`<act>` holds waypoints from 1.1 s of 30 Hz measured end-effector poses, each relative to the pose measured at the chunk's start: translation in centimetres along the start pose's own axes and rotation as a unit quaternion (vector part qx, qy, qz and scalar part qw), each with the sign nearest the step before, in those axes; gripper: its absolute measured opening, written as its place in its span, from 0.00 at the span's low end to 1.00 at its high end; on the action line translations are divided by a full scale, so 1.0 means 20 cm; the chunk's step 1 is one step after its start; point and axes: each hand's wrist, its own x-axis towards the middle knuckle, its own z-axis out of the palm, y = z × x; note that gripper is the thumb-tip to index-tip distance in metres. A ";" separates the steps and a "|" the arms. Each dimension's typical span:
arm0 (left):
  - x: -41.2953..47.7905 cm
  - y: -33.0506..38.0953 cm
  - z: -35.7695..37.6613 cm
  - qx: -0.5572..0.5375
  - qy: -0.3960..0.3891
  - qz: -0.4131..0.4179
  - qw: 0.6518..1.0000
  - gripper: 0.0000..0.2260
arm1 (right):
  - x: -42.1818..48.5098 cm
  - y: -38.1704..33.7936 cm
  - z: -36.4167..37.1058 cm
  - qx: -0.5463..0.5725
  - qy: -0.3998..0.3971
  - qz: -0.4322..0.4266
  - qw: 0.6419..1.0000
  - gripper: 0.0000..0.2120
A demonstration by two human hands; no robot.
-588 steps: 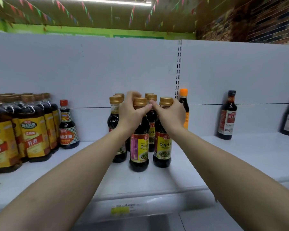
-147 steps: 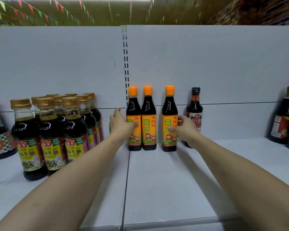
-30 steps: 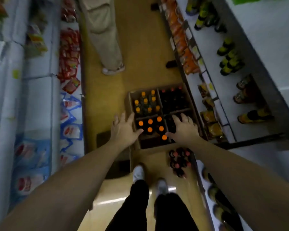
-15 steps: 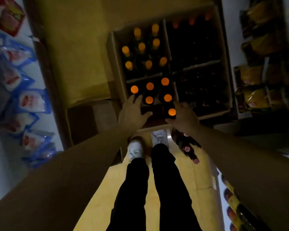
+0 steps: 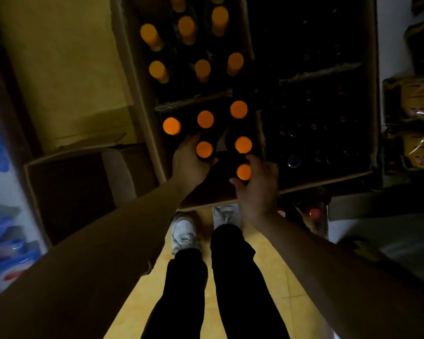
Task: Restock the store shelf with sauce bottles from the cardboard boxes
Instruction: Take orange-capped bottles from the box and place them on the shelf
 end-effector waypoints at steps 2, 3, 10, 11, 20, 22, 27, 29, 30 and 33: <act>0.02 -0.02 0.02 0.002 0.013 -0.004 1.000 0.35 | 0.00 0.05 0.07 0.031 0.051 0.002 0.998 0.34; 0.02 -0.03 0.03 0.000 0.018 -0.005 1.000 0.35 | 0.00 0.06 0.09 0.034 0.072 -0.008 0.997 0.33; 0.03 -0.03 0.07 -0.003 0.035 0.021 0.999 0.36 | 0.05 0.10 0.18 0.003 0.019 -0.095 0.995 0.24; 0.03 -0.03 0.07 0.000 0.037 0.017 0.999 0.36 | 0.07 0.09 0.19 -0.018 -0.008 -0.083 0.996 0.23; 0.01 0.00 0.06 0.004 0.038 0.004 0.999 0.25 | 0.13 0.06 0.25 -0.107 -0.045 -0.168 0.979 0.23; -0.01 0.00 0.07 0.004 0.037 0.003 0.999 0.28 | 0.15 0.05 0.27 -0.111 -0.033 -0.156 0.981 0.20; -0.04 -0.03 0.04 0.006 0.018 0.021 1.000 0.31 | 0.13 0.08 0.24 -0.016 0.001 -0.155 0.988 0.15; -0.05 -0.03 0.00 0.006 0.014 0.001 1.000 0.31 | 0.10 0.08 0.21 0.038 0.031 -0.125 0.991 0.14; -0.06 -0.02 -0.01 -0.005 0.011 -0.012 1.000 0.31 | 0.08 0.07 0.19 0.058 0.049 -0.120 0.990 0.14; -0.14 0.05 -0.09 -0.056 0.001 -0.039 0.998 0.19 | -0.02 -0.01 0.12 0.092 0.096 -0.129 0.983 0.13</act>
